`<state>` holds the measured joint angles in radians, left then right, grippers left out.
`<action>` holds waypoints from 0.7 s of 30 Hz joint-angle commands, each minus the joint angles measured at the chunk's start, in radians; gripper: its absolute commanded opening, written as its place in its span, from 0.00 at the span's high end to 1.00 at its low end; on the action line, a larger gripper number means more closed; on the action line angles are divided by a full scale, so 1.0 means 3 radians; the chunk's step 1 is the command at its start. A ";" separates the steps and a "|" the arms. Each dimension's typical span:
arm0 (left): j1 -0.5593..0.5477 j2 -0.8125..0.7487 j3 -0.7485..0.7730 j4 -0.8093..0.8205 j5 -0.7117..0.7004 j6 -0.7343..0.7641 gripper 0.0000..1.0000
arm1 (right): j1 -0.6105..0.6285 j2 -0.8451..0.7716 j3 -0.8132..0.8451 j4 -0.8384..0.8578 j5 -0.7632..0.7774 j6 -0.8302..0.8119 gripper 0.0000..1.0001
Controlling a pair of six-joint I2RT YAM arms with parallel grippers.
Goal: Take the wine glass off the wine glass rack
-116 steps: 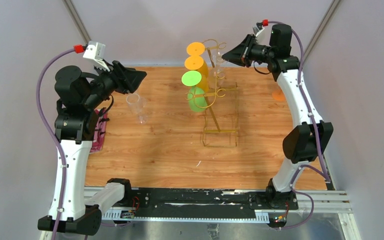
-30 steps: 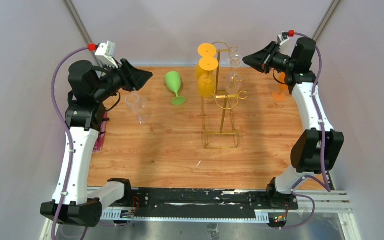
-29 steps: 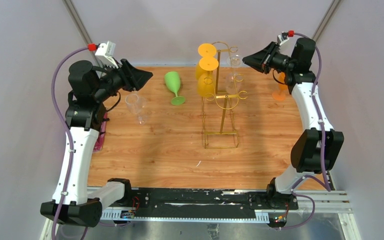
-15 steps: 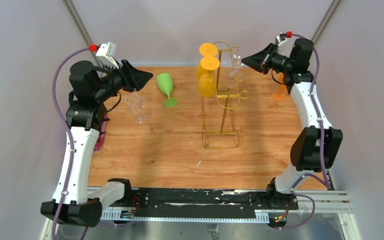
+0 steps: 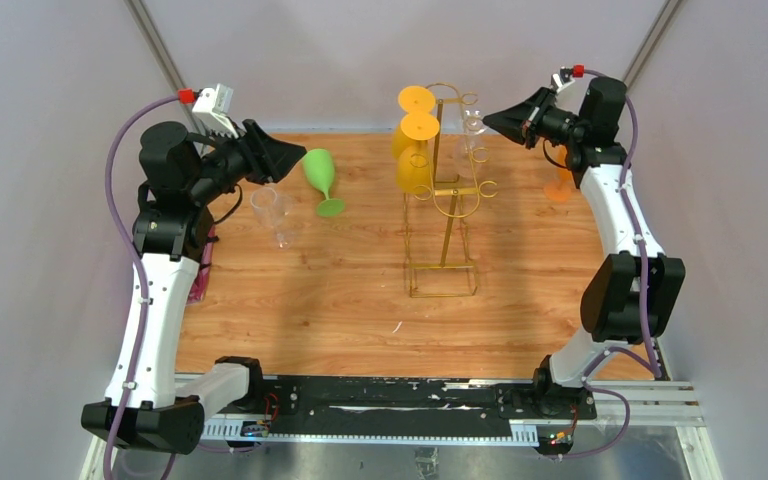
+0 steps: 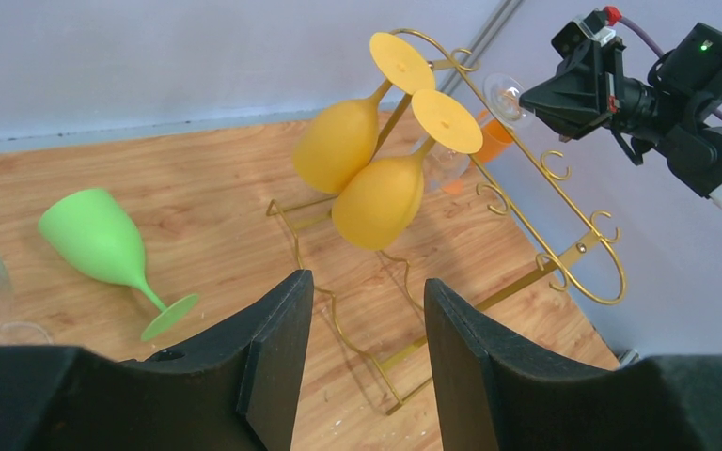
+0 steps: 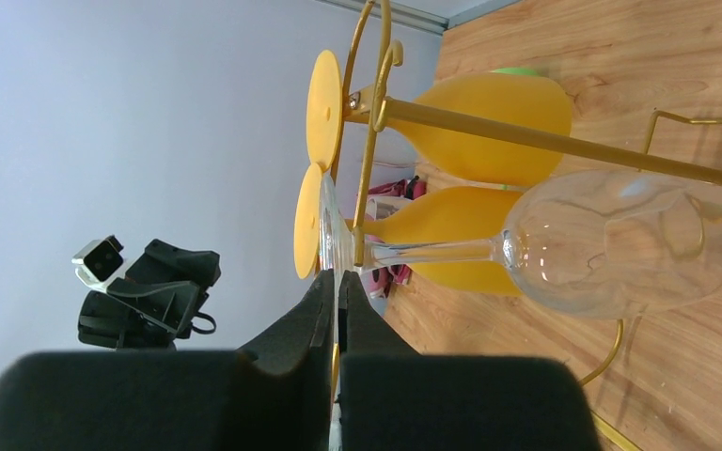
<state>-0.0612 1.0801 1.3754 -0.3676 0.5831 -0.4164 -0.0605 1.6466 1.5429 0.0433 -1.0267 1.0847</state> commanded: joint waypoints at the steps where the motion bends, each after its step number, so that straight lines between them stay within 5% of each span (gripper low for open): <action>1: -0.0007 -0.0016 -0.0036 0.0064 0.0054 0.0007 0.48 | 0.0007 -0.0105 -0.0060 0.0081 0.0045 0.0125 1.00; 21: -0.0008 0.0020 -0.0027 0.0080 0.0071 -0.0011 0.51 | -0.0249 -0.0296 -0.0444 0.0693 0.0324 0.0780 1.00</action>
<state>-0.0612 1.0809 1.3739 -0.3672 0.5842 -0.4194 -0.1020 1.5768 1.4155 0.1730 -0.9493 1.2736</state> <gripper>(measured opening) 0.497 0.018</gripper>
